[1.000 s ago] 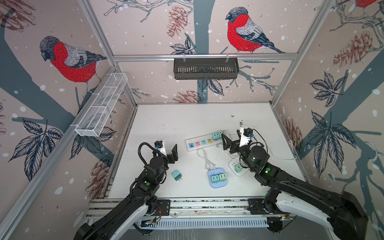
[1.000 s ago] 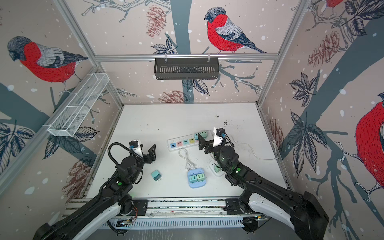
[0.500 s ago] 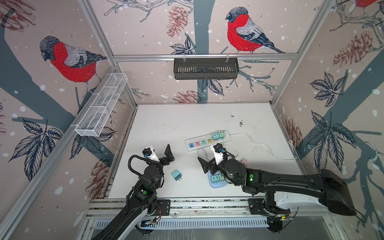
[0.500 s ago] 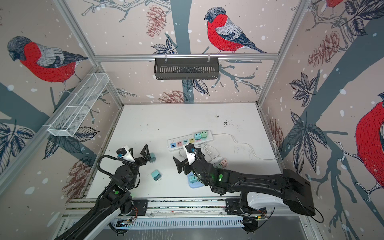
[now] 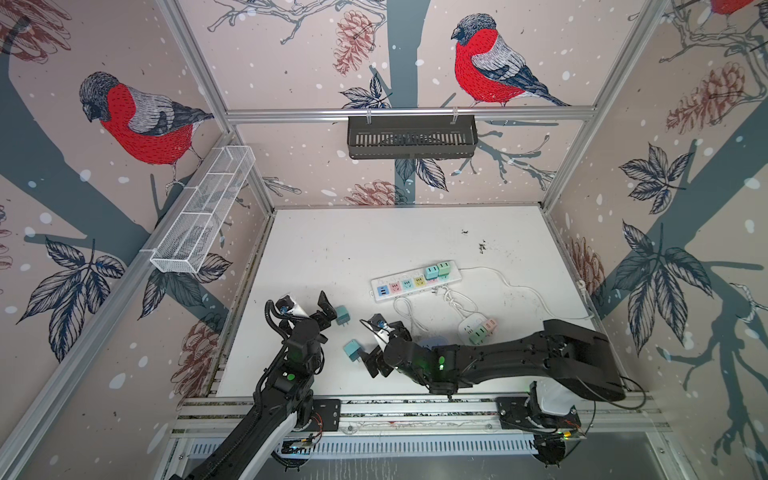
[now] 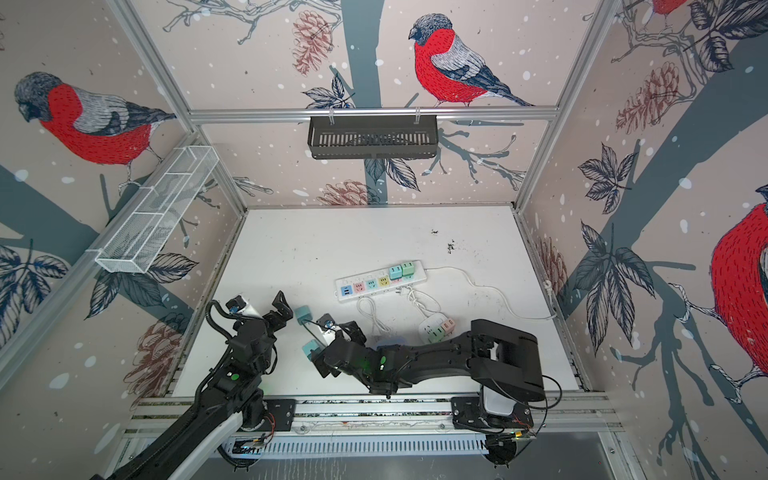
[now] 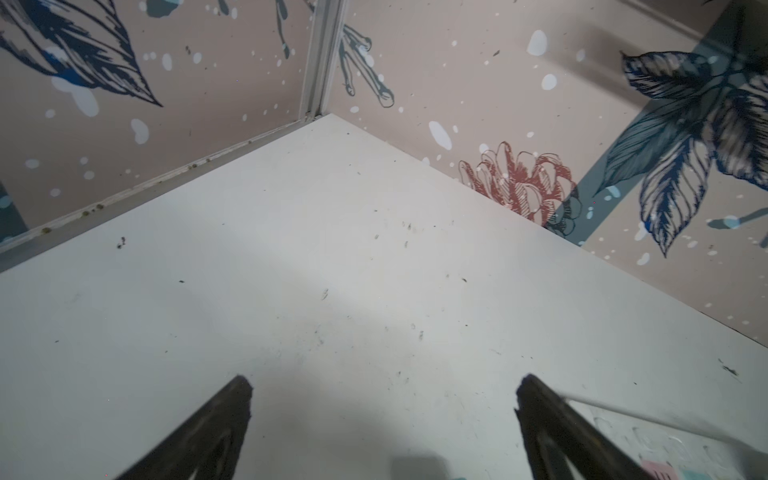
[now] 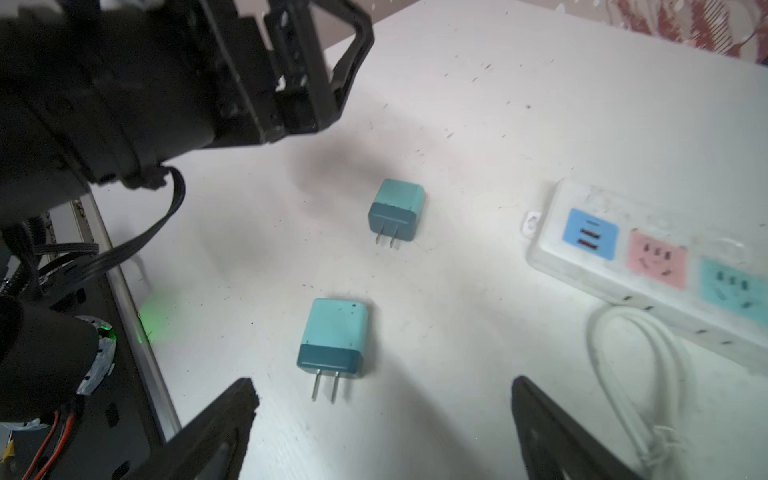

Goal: Insert the plug
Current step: 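Lower the right gripper onto a loose teal adapter and close it, then lift the teal adapter with the right gripper and carry it toward the strip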

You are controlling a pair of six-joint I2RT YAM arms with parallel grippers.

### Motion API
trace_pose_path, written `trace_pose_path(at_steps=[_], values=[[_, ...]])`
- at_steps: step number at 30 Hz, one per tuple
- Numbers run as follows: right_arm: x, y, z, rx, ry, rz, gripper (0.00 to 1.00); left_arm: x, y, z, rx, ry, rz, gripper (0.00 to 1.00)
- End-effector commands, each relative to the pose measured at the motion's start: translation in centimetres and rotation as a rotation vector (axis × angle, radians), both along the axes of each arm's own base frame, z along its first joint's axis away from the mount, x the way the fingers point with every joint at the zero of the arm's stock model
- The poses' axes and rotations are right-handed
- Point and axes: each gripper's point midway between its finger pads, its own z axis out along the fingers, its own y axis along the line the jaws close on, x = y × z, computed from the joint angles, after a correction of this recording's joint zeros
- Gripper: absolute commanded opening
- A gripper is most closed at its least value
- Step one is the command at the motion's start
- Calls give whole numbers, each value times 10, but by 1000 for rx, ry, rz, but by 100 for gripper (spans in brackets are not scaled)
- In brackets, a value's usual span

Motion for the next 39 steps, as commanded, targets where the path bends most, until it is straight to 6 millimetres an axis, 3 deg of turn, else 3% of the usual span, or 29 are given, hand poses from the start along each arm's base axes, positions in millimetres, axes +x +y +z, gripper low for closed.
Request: trace_pose_path(at_steps=[1,6,14,18,24,30,34,39], values=[[-11,9,-23,-50,59,22,95,1,15,-12,-67,65,108,99],[-13,22,-43,-85,84,39,94,-3,38,-28,-71,213,291,99],[-5,38,-71,-164,96,24,92,-3,42,-34,-56,281,346,99],[-1,42,-81,-187,98,22,86,-3,43,-33,-58,279,351,99],[0,47,-96,-239,95,19,70,-5,44,-32,-63,267,352,99],[2,47,-95,-236,88,9,46,-5,44,-32,-64,265,353,99],[5,43,-88,-221,73,-5,36,-5,44,-33,-62,270,360,99],[12,29,-56,-163,30,-31,26,-2,42,-28,-62,273,342,99]])
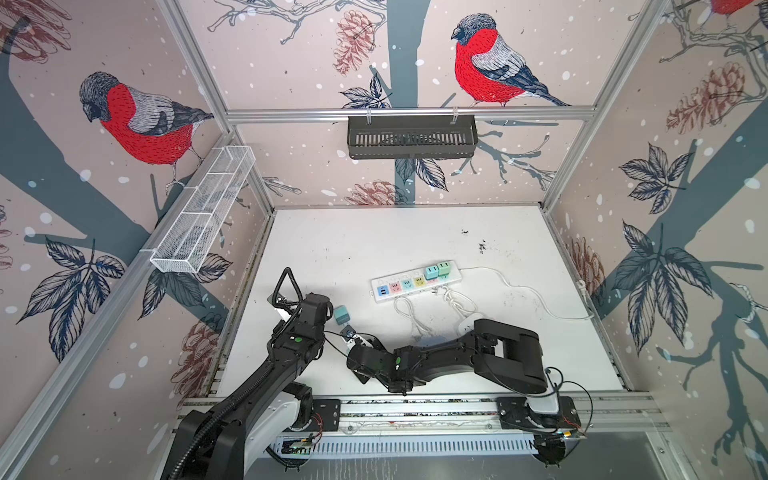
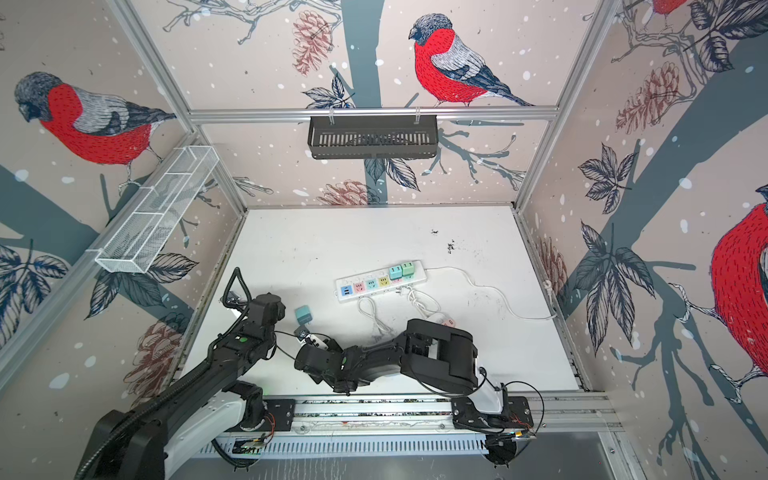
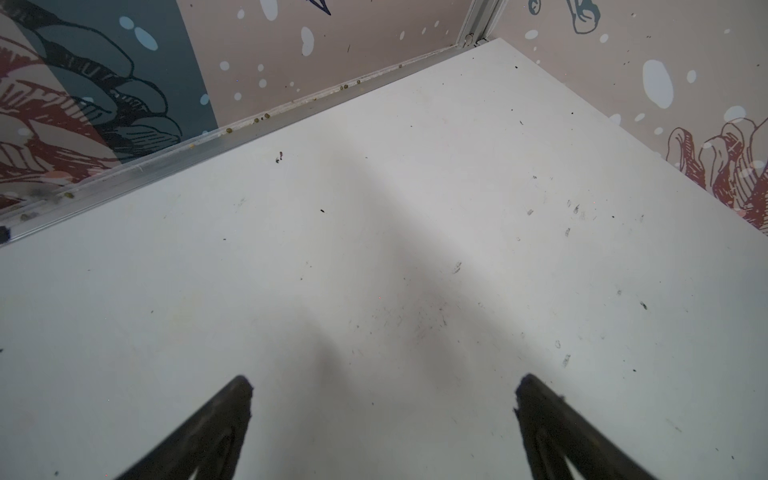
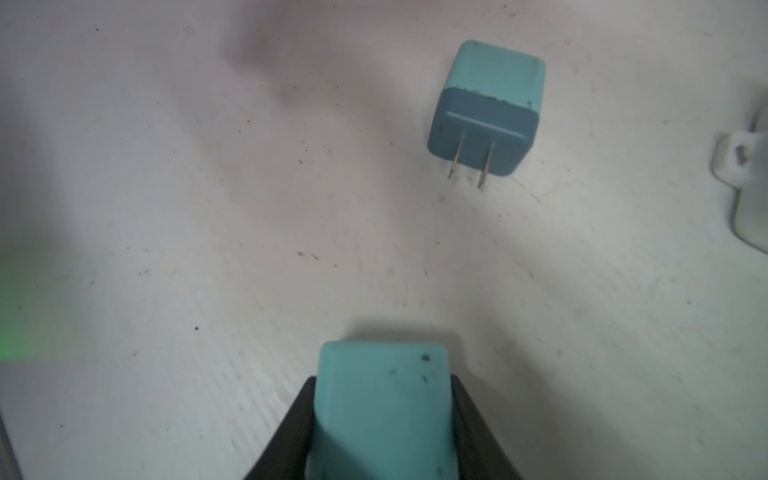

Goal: Insert the plug
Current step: 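Lift the teal adapter with the right gripper and carry it toward the strip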

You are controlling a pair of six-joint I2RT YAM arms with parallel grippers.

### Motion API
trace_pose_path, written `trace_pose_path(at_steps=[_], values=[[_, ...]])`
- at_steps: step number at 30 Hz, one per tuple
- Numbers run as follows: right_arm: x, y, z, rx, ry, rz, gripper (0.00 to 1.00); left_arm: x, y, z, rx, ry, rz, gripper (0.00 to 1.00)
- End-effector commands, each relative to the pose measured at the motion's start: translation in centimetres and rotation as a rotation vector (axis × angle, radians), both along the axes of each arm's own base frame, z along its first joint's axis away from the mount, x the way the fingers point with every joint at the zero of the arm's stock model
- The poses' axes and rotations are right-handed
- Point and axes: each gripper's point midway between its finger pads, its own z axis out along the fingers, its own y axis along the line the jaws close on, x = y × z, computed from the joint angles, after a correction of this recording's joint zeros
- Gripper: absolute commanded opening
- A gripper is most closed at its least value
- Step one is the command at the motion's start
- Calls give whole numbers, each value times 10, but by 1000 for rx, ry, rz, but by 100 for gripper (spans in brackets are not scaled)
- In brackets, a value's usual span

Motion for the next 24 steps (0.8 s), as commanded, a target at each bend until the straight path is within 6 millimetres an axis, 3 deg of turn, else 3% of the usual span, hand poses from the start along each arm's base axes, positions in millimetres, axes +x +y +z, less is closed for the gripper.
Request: trace_pose_path(at_steps=[1,5,12,15,17,21,24], values=[[10,-10,27,44,-56,-39,25,3,0,10,3,-15,0,99],[25,-34,78,126,-144,-86,21,12,-14,18,-21,-40,-91,99],[65,-88,186,324,-286,-185,17,24,-34,24,-21,-61,-241,99],[78,-120,222,396,-379,-241,16,26,-39,25,-29,-41,-266,99],[82,-145,233,437,-433,-268,16,27,-43,30,-44,-41,-280,99],[94,-195,229,548,-473,-296,16,36,-74,44,-156,-109,-418,99],[105,-223,225,585,-476,-329,11,34,-80,48,-233,-146,-403,99]])
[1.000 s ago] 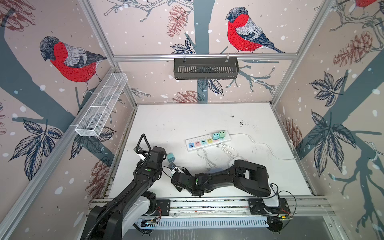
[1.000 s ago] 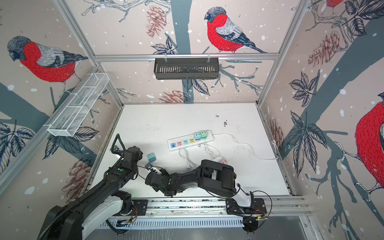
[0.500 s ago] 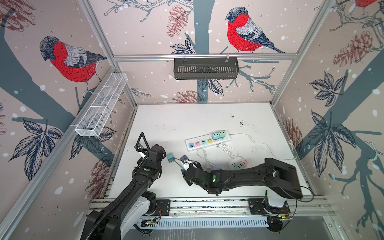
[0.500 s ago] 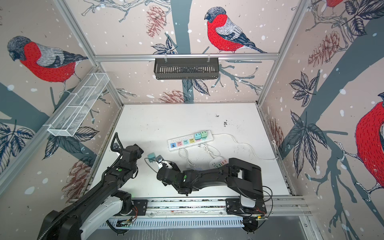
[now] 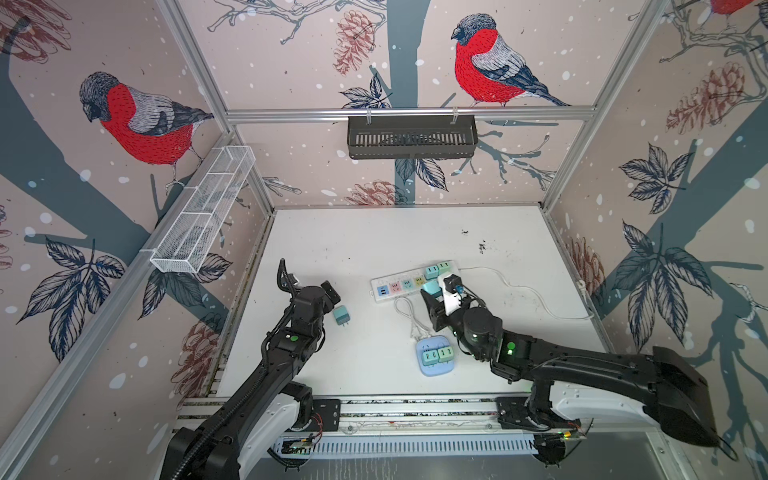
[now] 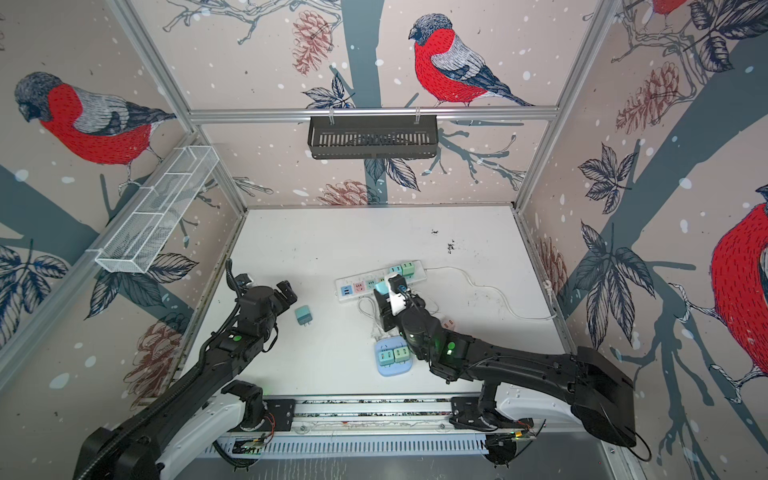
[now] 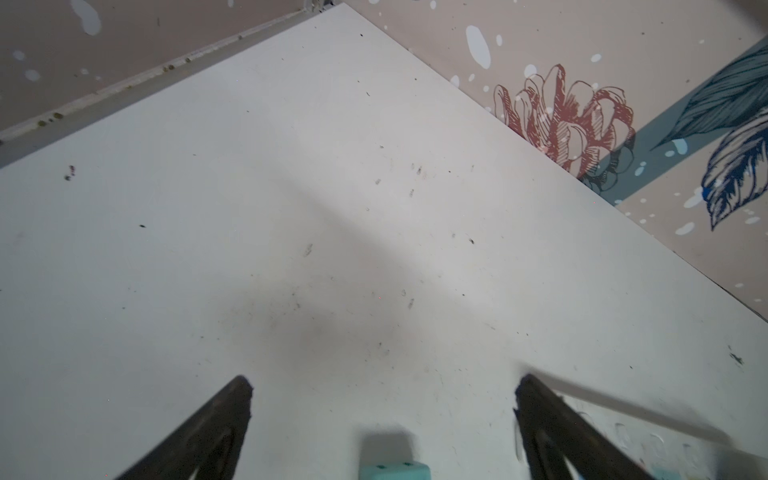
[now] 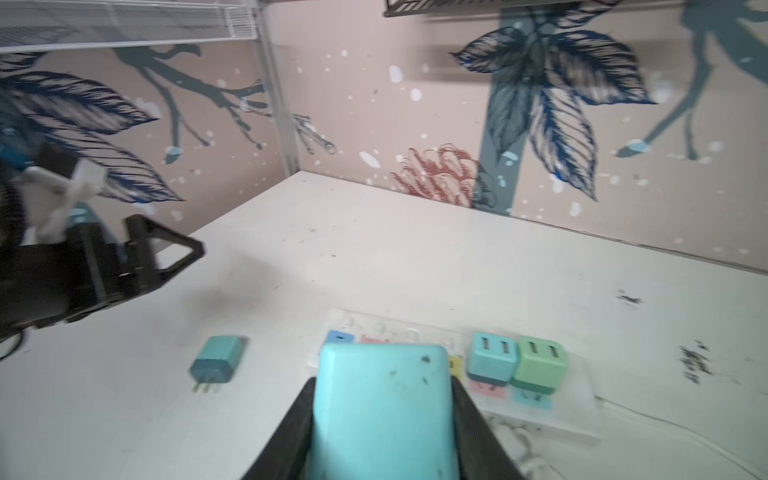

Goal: Insert the plug
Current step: 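Lift the teal adapter with the right gripper and carry it toward the strip, then carry the teal adapter toward the left gripper while the left gripper approaches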

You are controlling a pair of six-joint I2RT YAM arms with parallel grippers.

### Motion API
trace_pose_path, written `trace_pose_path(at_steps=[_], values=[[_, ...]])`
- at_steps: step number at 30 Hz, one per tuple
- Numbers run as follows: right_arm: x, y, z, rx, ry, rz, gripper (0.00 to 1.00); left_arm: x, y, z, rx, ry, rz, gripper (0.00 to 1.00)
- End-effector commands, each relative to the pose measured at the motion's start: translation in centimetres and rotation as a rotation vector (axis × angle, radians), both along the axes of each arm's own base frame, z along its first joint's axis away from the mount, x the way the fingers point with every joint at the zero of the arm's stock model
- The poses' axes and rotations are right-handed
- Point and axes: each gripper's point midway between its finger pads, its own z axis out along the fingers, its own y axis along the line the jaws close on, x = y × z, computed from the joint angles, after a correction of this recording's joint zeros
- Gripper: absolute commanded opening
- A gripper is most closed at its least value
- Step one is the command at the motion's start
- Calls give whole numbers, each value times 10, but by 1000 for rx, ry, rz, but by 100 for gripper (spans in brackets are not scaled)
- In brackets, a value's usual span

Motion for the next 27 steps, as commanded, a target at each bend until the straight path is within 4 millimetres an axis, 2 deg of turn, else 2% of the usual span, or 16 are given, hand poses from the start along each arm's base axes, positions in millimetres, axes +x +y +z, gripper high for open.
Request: trace_pose_path(at_steps=[1,5,7,11,14,16,21,25,27], values=[[2,-15,21,114,-73,29,11,3,-13,15,-107,-59,-28,99],[6,-30,15,93,-99,6,9,-3,-4,40,-91,-131,1,99],[7,-39,10,76,-108,-25,7,-2,-11,55,-20,-194,-92,99],[5,-56,2,65,-136,-42,7,-13,-23,48,-12,-206,-193,99],[3,-68,6,113,-165,-34,9,-20,-27,44,6,-210,-247,99],[1,-69,5,123,-176,-5,9,-23,-37,50,8,-226,-316,99],[8,-65,-2,104,-155,-7,7,-24,-46,60,-46,-230,-351,97],[8,-58,-1,100,-151,21,7,-25,-66,66,-78,-231,-460,97],[7,-54,-1,104,-153,38,7,-27,-79,70,-106,-233,-531,93]])
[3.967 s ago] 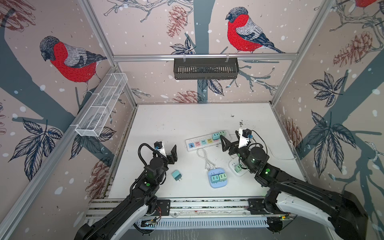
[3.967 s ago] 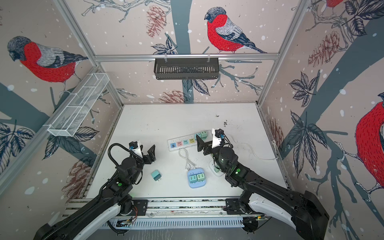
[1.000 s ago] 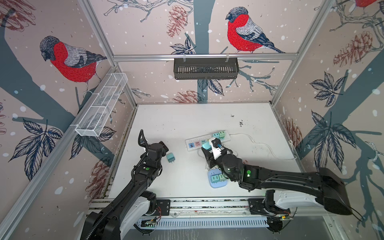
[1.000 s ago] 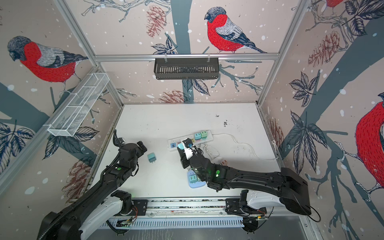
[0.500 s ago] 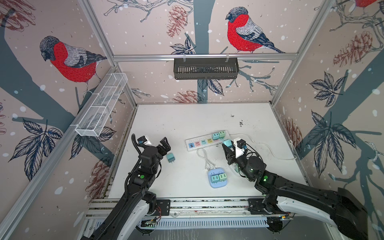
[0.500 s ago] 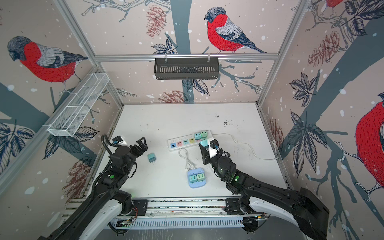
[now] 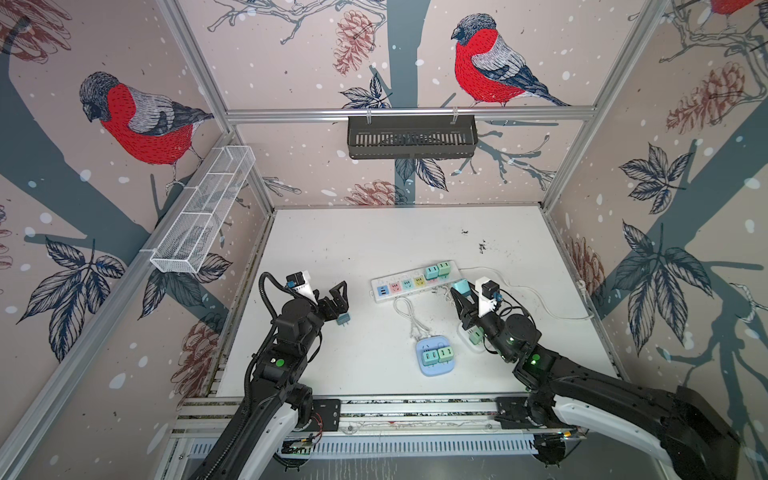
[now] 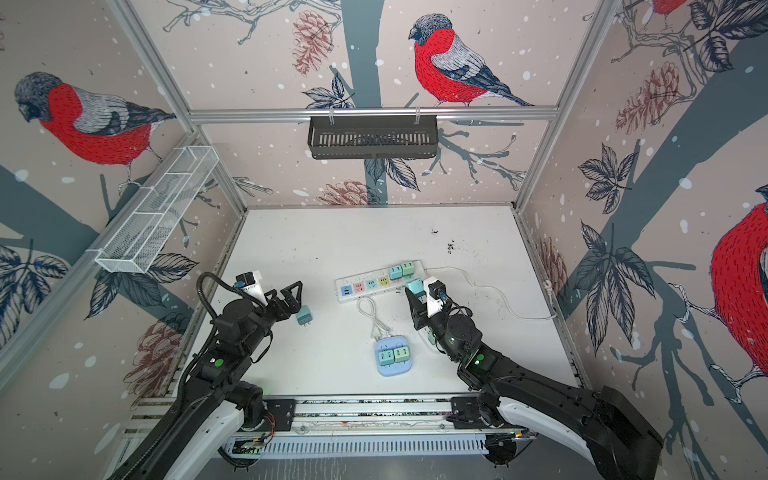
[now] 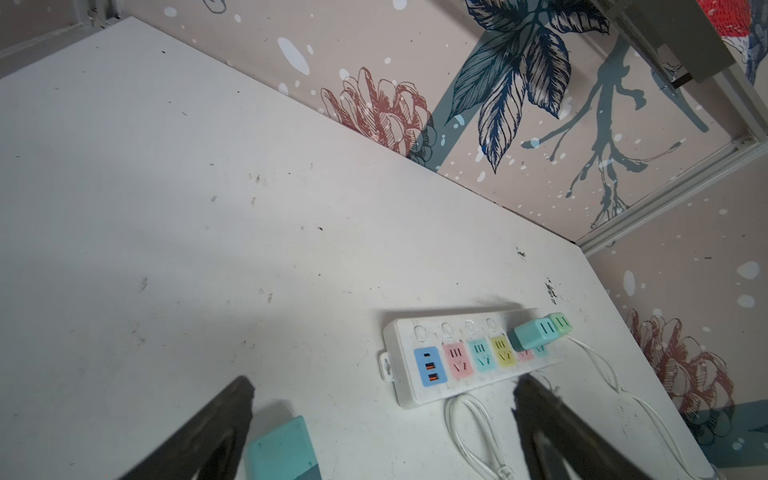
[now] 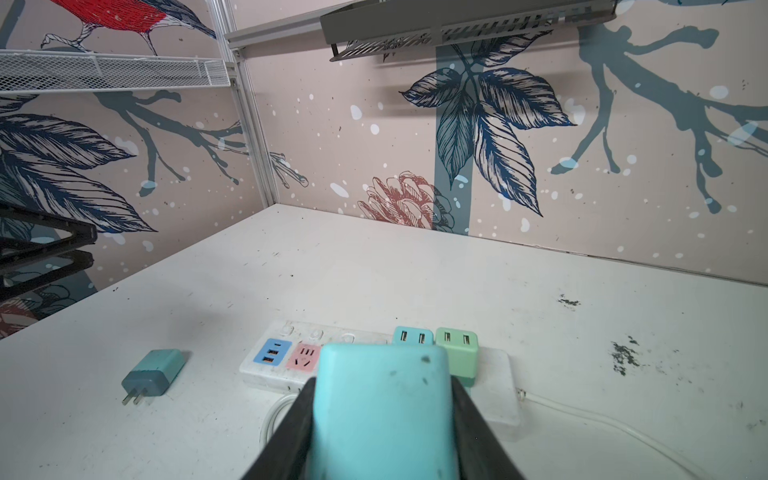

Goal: Insert the plug
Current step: 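Carry the teal adapter toward the left gripper while the left gripper approaches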

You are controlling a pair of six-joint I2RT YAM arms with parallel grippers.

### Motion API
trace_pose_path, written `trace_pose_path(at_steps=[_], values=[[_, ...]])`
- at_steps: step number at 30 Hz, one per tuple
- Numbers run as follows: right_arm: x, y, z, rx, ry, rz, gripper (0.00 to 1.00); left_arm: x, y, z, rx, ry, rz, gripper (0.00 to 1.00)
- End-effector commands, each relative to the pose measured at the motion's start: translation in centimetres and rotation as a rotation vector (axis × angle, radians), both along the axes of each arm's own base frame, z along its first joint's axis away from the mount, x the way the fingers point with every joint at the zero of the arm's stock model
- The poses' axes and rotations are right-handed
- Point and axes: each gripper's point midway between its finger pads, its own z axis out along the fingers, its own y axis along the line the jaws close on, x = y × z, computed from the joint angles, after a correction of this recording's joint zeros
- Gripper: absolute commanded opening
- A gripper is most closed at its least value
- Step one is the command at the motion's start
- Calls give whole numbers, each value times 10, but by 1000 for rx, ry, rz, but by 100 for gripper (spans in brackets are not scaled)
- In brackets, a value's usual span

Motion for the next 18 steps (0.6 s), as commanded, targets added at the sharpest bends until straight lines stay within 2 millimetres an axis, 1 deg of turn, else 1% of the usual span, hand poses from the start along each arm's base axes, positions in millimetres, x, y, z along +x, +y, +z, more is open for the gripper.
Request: trace_pose_path(at_steps=[1,5,12,14,18], values=[[-3,7,18,40,-53,41,7,-6,-30,16,-44,-29,-175,91],[-2,8,17,41,-58,45,6,-15,-57,32,-93,-66,-328,80],[0,16,16,28,-88,62,2,-35,-94,52,-63,-102,-444,75],[-8,24,15,0,-139,120,1,-41,-107,57,-62,-102,-483,72],[-19,29,17,2,-192,179,1,-51,-128,62,-32,-87,-525,68]])
